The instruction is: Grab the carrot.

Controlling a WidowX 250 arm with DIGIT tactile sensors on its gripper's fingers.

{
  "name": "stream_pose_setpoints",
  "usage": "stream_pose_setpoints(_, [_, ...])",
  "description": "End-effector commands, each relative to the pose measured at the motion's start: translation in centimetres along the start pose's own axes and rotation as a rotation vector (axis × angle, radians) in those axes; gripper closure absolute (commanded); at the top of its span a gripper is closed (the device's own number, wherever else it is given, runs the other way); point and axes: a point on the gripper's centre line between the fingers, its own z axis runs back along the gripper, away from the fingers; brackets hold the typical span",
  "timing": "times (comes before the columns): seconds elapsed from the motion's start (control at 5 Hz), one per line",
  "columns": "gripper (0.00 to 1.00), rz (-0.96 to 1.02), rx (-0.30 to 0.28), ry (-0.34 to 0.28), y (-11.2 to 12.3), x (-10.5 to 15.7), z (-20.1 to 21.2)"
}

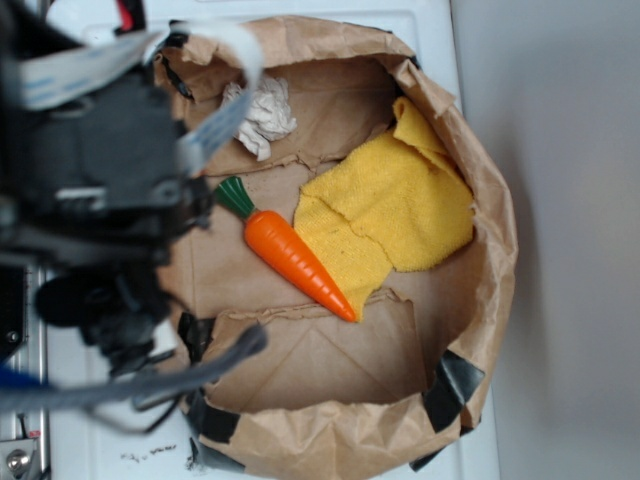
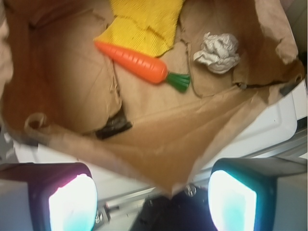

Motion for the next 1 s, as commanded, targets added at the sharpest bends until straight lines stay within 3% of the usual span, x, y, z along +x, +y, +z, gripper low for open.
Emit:
stream_pose_setpoints(0.0, [0.0, 0.138, 0.016, -0.067, 1.0, 2.3, 0.8])
stream_pose_setpoints(0.6, [0.0, 0.138, 0.016, -0.067, 1.0, 2.3, 0.8])
stream_pose_setpoints(0.8, [0.0, 0.197, 0.002, -0.089, 0.8, 4.4, 0.0])
